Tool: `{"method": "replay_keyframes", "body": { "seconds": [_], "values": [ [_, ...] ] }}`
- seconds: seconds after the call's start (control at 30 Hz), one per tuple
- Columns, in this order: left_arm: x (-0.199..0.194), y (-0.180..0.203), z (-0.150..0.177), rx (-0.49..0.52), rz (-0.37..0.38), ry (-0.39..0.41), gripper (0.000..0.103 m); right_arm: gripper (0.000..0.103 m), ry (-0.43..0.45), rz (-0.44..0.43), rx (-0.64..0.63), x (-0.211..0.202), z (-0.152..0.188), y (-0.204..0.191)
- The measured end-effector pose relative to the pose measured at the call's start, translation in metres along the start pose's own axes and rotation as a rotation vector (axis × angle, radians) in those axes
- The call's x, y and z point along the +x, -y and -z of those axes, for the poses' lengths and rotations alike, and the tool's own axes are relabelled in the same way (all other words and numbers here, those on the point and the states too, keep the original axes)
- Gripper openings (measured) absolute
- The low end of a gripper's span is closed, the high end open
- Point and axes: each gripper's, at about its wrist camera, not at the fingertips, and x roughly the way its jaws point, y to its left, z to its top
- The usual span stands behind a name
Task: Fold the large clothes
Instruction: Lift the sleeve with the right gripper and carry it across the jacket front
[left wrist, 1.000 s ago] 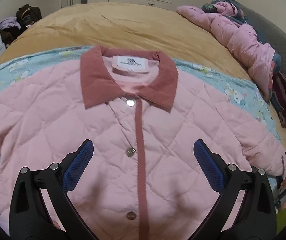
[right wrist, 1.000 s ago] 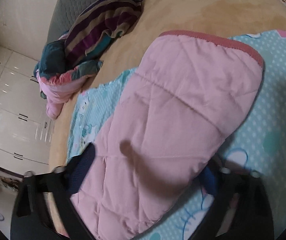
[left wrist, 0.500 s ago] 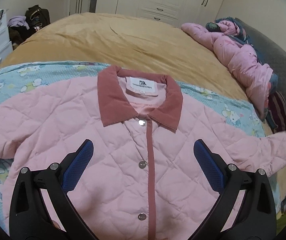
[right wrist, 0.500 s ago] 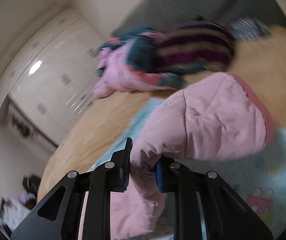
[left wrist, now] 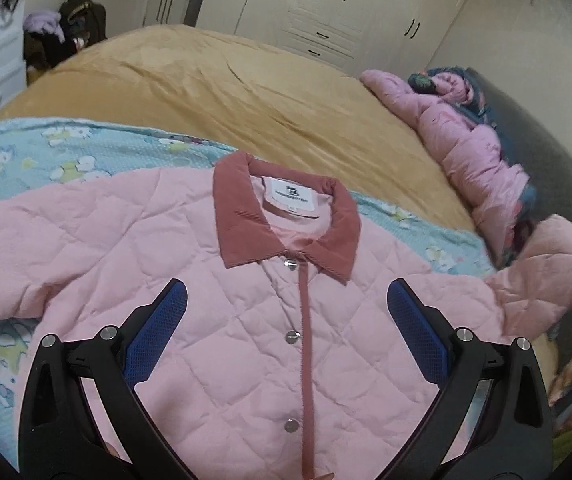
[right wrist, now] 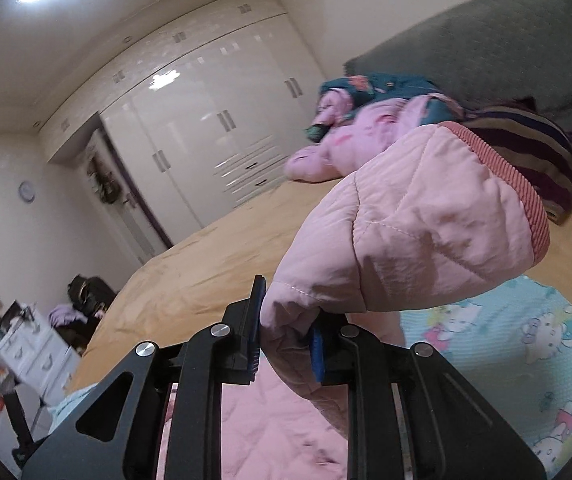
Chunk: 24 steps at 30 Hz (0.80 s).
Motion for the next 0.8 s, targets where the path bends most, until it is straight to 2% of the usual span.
{"method": "replay_keyframes", "body": {
  "seconds": [0.3, 0.47, 0.6, 0.8],
  "values": [
    [-0.023, -0.020, -0.007, -0.058, 0.065, 0.022, 0.094, 0.018, -0.052, -0.090, -0.102, 0.015, 0.018, -0.077],
    [-0.033, -0.037, -0.011, -0.101, 0.089, 0.032, 0.094, 0.018, -0.092, -0.139, -0.138, 0.023, 0.042, -0.115],
    [-0.036, -0.053, -0.010, -0.132, 0.115, 0.031, 0.094, 0.018, -0.118, -0.167, -0.154, 0.031, 0.058, -0.136],
    [-0.031, -0.081, -0.003, -0.210, 0.102, 0.006, 0.094, 0.018, -0.173, -0.223, -0.144, 0.048, 0.092, -0.160]
  ]
}}
